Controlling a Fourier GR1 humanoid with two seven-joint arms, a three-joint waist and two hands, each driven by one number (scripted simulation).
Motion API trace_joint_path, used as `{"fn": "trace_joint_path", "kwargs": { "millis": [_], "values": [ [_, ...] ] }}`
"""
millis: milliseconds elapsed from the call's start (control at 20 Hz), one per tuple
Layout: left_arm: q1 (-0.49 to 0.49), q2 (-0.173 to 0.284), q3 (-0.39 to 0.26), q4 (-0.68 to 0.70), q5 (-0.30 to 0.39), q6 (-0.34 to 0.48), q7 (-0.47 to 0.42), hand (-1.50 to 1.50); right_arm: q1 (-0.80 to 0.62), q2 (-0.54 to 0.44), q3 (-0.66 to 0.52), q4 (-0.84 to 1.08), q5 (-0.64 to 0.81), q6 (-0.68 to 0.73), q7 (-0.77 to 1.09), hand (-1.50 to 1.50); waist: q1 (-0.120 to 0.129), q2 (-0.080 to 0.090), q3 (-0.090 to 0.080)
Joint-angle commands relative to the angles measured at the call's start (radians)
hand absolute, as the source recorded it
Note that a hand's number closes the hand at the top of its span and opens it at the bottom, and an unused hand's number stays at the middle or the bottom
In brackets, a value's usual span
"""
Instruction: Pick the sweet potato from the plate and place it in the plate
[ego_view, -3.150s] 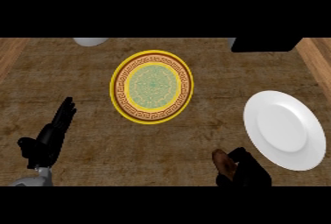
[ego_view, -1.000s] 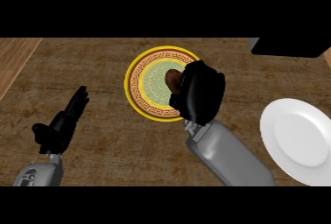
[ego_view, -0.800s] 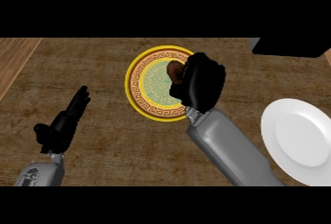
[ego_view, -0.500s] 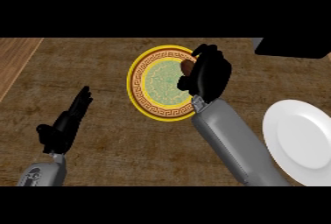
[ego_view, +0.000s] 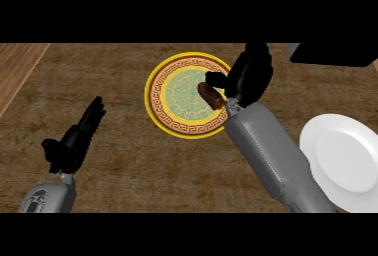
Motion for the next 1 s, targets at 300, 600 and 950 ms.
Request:
{"fn": "trace_joint_path", "kwargs": {
  "millis": [300,600,950],
  "values": [
    [0.056,-0.013,0.006,-0.017,-0.002,0.015,-0.022,0.0,0.183,0.01,0.044,-0.14,-0.077,-0.519,0.105,-1.5,-0.047,-0.02,0.0],
    [0.071,0.026,0.061,0.018,0.011,0.006,-0.048,0.0,0.5,0.01,0.221,-0.392,-0.001,-0.577,0.053,-1.5,-0.095,-0.025,-0.001],
    [0.092,0.012,0.066,-0.035,0.004,0.015,-0.004,0.0,0.771,-0.035,0.312,-0.578,-0.038,-0.555,-0.117,-1.5,-0.089,-0.02,-0.001]
  ]
}}
